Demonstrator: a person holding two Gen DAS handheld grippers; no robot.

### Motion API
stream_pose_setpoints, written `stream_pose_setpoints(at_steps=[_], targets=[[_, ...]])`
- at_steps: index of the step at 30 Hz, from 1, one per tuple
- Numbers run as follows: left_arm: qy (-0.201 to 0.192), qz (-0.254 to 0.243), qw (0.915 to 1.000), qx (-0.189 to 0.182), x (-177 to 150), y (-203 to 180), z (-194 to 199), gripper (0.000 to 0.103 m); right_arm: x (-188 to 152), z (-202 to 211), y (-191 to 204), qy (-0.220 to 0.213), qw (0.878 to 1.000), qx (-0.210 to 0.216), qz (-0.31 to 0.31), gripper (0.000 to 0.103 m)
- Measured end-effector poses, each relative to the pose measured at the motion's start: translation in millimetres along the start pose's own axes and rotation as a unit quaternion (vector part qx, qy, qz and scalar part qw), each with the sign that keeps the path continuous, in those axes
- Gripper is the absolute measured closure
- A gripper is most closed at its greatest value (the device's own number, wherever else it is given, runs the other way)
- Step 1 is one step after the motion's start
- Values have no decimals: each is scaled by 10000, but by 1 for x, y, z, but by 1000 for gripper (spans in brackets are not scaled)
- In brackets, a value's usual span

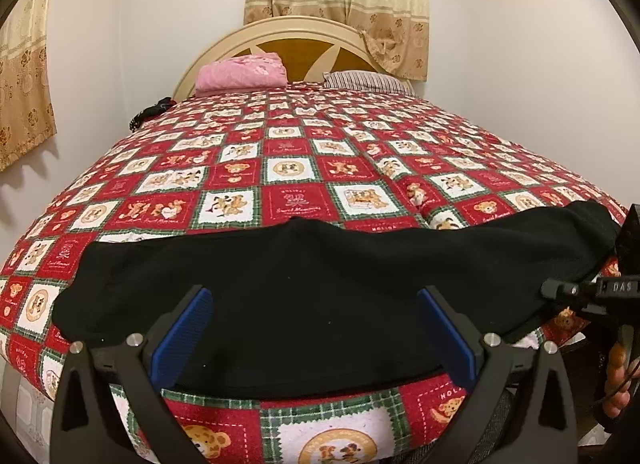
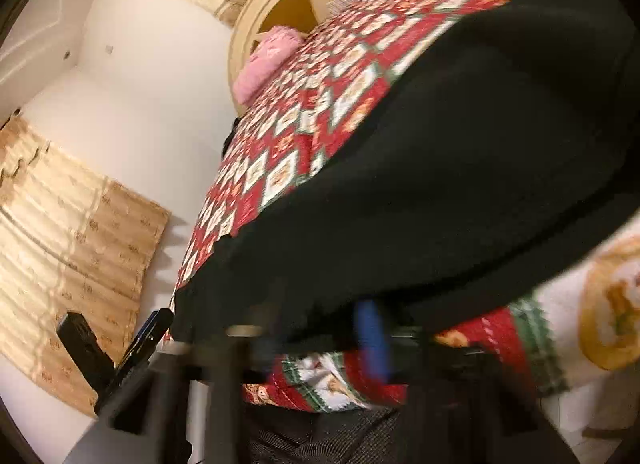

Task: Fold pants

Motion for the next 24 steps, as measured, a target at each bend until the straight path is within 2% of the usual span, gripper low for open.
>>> stream_pose_setpoints(at_steps=[3,6,12,14,17,18,20,21,22,23,24], targets=[[-24,-63,10000,-15,3,-3,0,0,-3,3,15,21,9995,45,310,100],[-26,-166,9998,-102,7,-11,-2,0,-5,12,24,92,9979,-112,624,100],[70,-426,9978,-502,10,-48,-15,0,-28,3,0,489,9978,-282,343,100],[56,-569,9969,-546,6,-60,-21,0,-30,4,-3,507,9984,-170,195,99],[272,-648,9966,-435,-5,-67,-40,0,-29,9,6,946,9949,-3,359,99],[312,-642,9967,-393,-9,-67,-43,0,-29,14,9,968,9944,79,418,99],[499,-586,9968,-194,-19,-61,-56,0,-22,31,16,812,9946,175,629,99],[653,-526,9964,-87,-25,-58,-63,0,-14,44,19,547,9953,99,798,99],[920,-377,9950,14,-32,-51,-73,0,-6,52,18,311,9955,-13,896,99],[1000,-242,9947,-4,-36,-47,-76,0,4,59,16,58,9950,-202,979,99],[878,-213,9959,-43,-36,-45,-72,0,17,65,11,-215,9924,-498,1100,99]])
Point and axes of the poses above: each gripper's, at about its wrist camera, not at the fingertips, and z roughly against the way its jaws point, y to its left, x to its top, the point moved 5 cm from there along -z, roughly the way its jaws point, and after that the axes turned 11 degrees about z, right-handed, at the moved point
